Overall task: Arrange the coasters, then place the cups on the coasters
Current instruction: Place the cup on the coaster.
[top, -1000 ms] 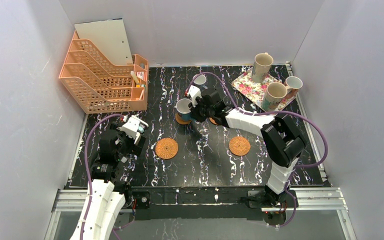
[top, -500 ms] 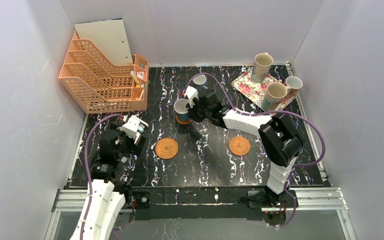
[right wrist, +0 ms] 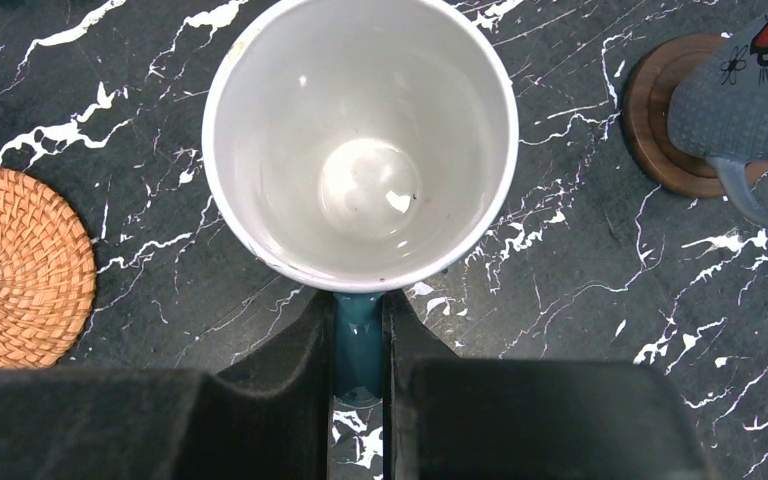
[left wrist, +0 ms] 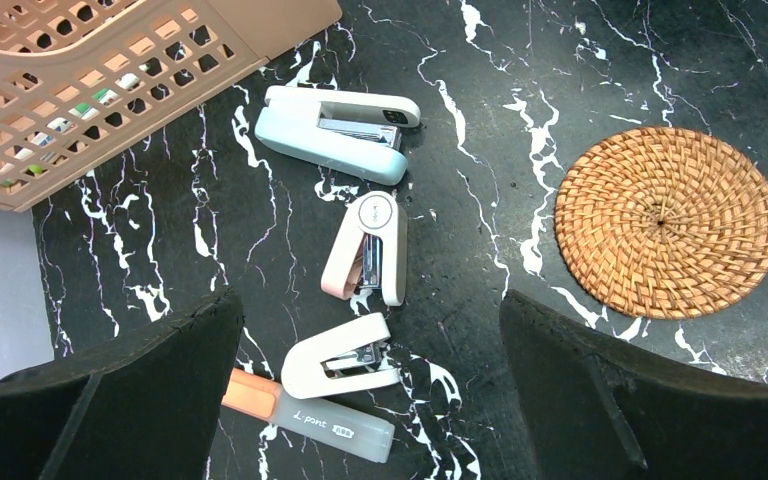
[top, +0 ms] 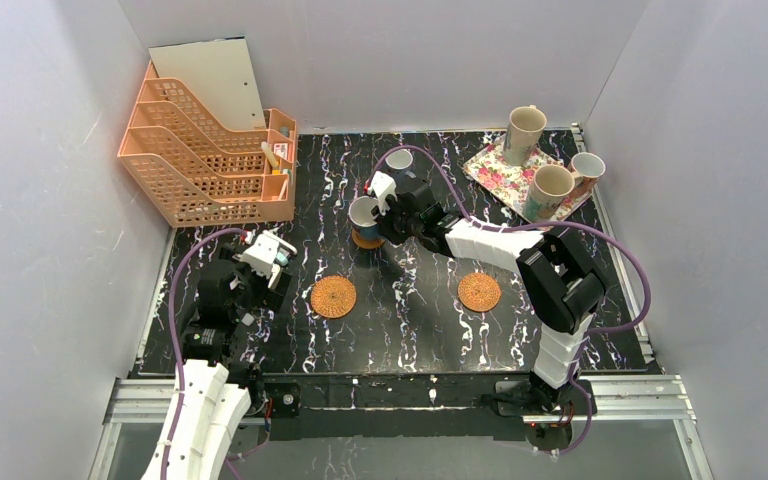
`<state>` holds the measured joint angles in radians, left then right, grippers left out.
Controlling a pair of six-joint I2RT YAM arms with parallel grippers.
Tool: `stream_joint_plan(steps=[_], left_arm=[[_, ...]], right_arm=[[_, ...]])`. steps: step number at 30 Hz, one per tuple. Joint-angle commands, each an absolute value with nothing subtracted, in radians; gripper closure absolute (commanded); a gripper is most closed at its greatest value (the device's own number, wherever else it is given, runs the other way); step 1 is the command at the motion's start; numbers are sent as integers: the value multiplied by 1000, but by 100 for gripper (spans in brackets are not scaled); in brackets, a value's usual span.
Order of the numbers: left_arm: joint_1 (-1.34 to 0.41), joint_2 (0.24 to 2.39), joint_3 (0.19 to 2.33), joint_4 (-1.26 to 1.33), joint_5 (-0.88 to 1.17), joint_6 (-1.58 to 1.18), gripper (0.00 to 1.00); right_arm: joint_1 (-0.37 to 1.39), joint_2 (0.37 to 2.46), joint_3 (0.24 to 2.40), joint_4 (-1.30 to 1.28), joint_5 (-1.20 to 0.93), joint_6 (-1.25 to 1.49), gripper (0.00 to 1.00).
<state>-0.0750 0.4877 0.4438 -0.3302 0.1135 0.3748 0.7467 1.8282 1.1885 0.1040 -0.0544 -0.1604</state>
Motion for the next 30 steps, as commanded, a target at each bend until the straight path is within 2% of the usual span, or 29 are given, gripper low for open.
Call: stream_joint_plan(steps=[1, 30], left_arm=[[-68, 477, 436, -345, 129, 382, 2], [-58, 471, 437, -347, 137, 385, 2]], right_arm=[[750, 1799, 1244, 195, -41, -164, 99], [749, 1827, 1290, 124, -46, -166, 99]])
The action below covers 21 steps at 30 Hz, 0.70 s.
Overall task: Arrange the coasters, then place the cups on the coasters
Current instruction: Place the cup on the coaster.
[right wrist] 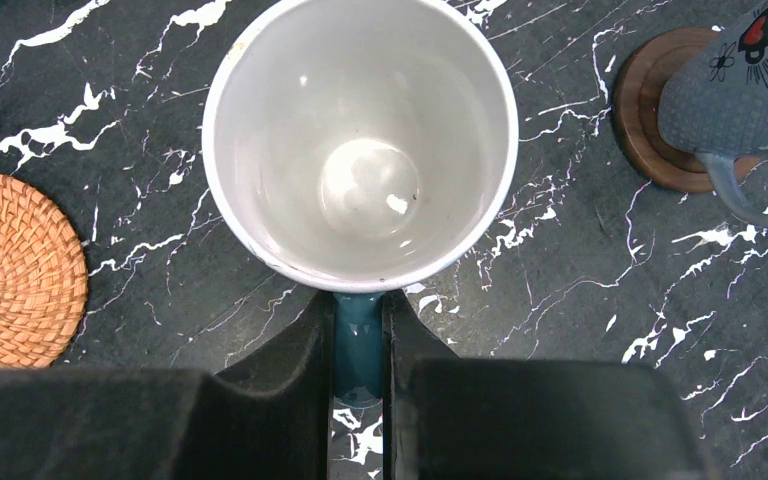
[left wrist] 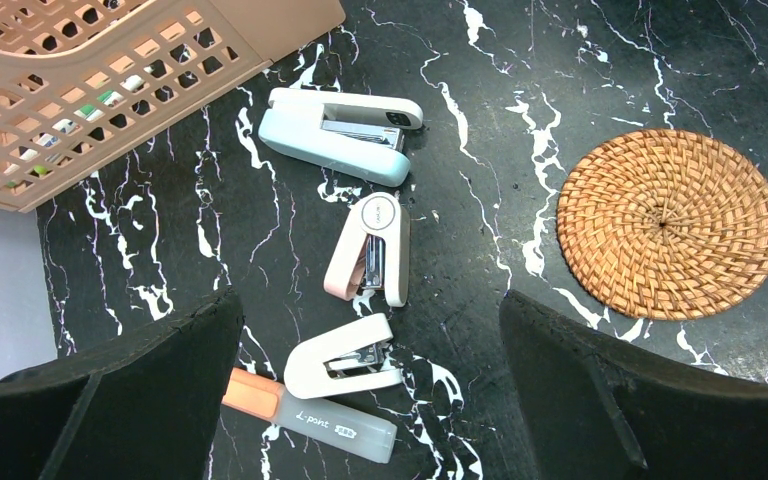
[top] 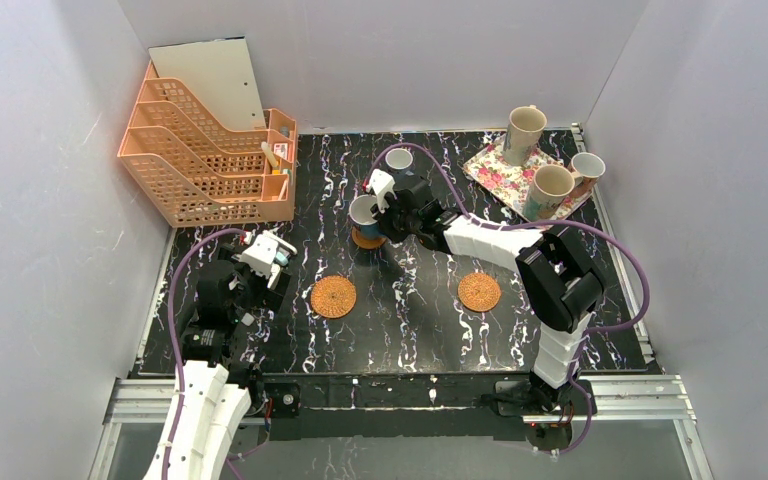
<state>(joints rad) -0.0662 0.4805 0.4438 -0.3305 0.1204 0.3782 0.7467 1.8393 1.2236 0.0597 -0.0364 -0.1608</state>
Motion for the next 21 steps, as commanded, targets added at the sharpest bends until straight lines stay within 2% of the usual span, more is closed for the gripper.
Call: stream_joint_plan(steps=[1, 21], left_arm=[[-58, 472, 437, -347, 137, 385, 2], [-52, 468, 436, -348, 141, 385, 2]], right_arm=[[749, 1829, 1291, 123, -46, -167, 99], [750, 1838, 1302, 102, -51, -171, 99]])
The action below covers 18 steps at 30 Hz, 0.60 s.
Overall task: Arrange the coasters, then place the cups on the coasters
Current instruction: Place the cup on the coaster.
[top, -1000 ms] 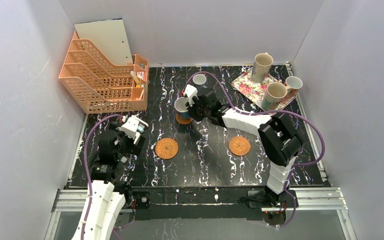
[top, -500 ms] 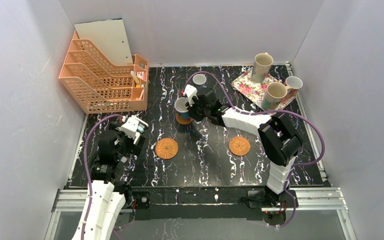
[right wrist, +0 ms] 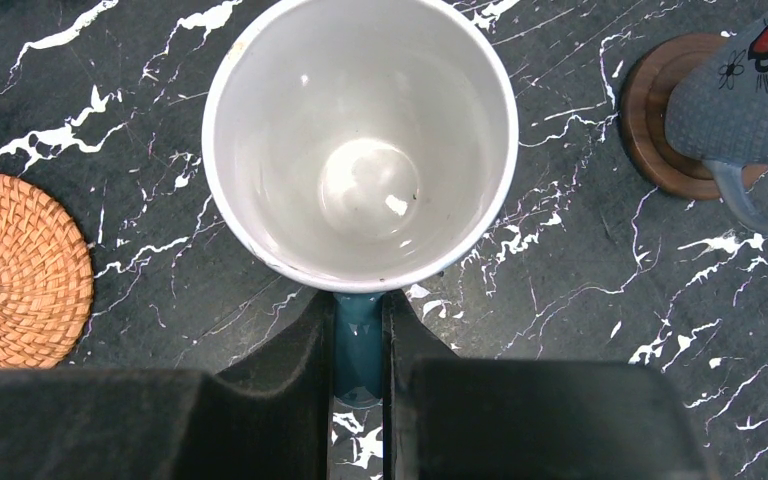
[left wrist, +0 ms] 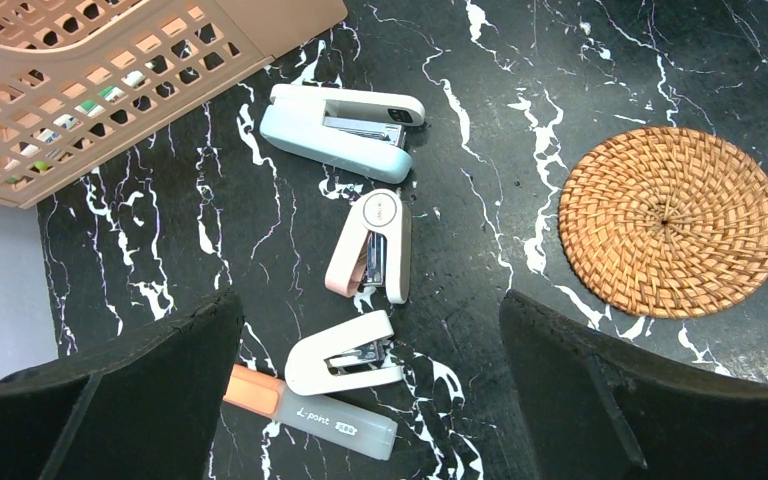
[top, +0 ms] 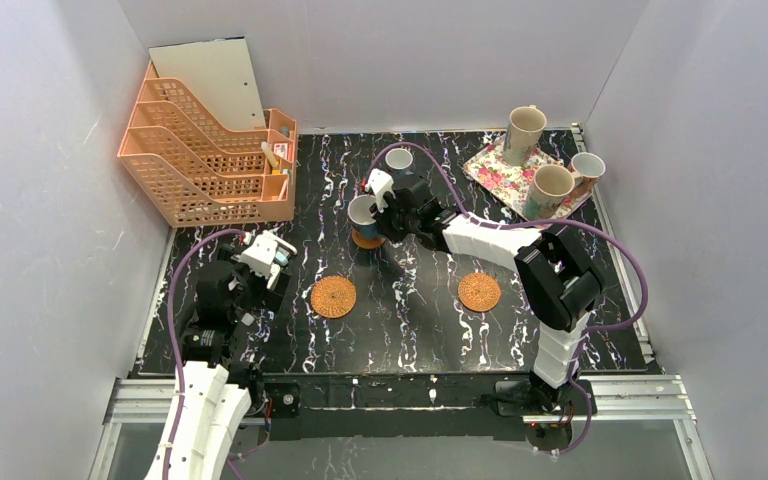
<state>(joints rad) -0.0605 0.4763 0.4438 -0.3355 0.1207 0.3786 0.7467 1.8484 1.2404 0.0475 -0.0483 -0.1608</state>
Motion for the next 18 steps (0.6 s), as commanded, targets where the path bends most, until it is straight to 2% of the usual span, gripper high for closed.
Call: stream_joint_plan(steps=[1, 18], left_arm=[[-52, 468, 436, -349, 140, 385, 2], [-46, 465, 436, -351, 145, 388, 2]], right_arm=[[750, 1838, 1302, 101, -50, -174, 99], [750, 1837, 1307, 82, -44, -181, 99]])
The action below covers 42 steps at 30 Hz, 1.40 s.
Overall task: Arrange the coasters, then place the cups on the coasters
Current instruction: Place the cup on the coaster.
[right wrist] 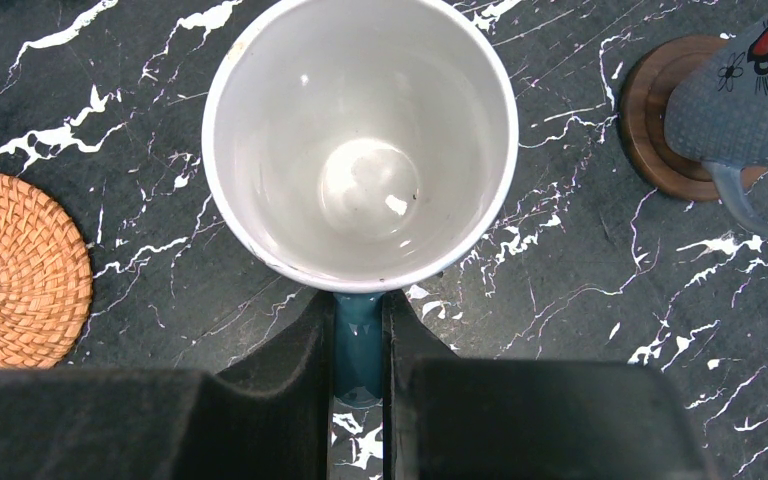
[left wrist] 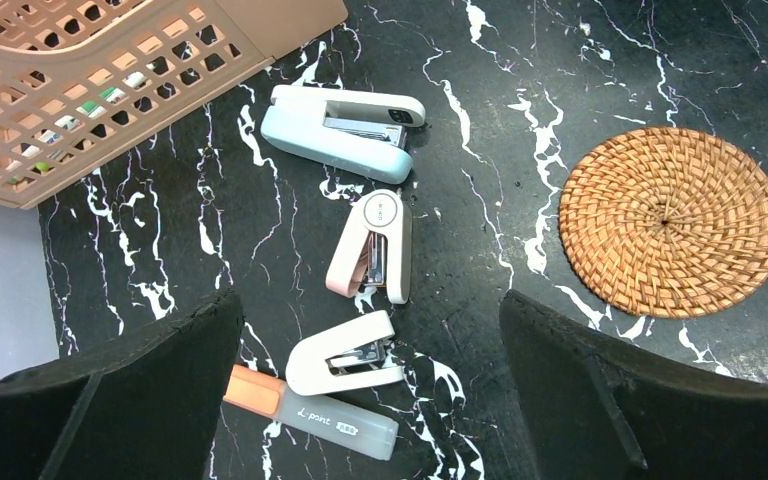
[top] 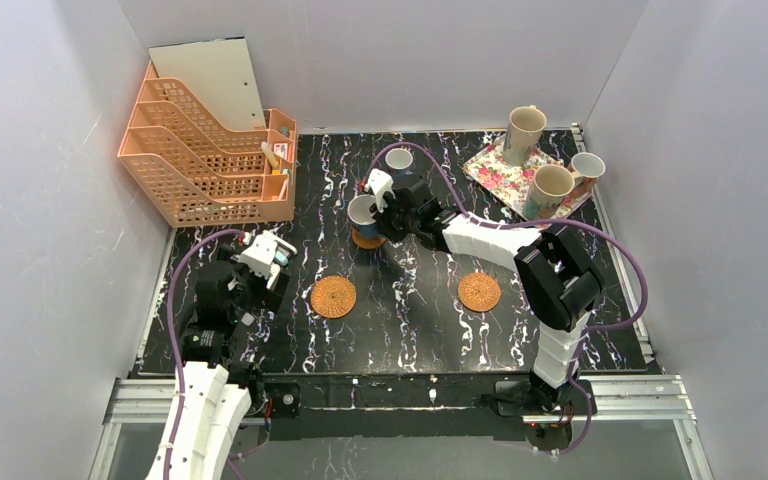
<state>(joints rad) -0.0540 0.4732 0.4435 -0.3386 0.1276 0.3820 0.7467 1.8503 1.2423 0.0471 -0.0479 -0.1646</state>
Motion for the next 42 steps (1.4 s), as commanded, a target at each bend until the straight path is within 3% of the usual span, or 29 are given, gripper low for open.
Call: stream_joint_plan(steps=[1, 23, 42], left_arm=[[-46, 465, 436, -351, 146, 388, 2], [-43, 462, 436, -353, 150, 388, 2], [-38, 456, 435, -353, 155, 391, 2]], right_arm=[[749, 1835, 1307, 81, -44, -181, 99], [749, 1825, 1307, 60, -57, -188, 99], [742, 1825, 1305, 42, -79, -196, 87]])
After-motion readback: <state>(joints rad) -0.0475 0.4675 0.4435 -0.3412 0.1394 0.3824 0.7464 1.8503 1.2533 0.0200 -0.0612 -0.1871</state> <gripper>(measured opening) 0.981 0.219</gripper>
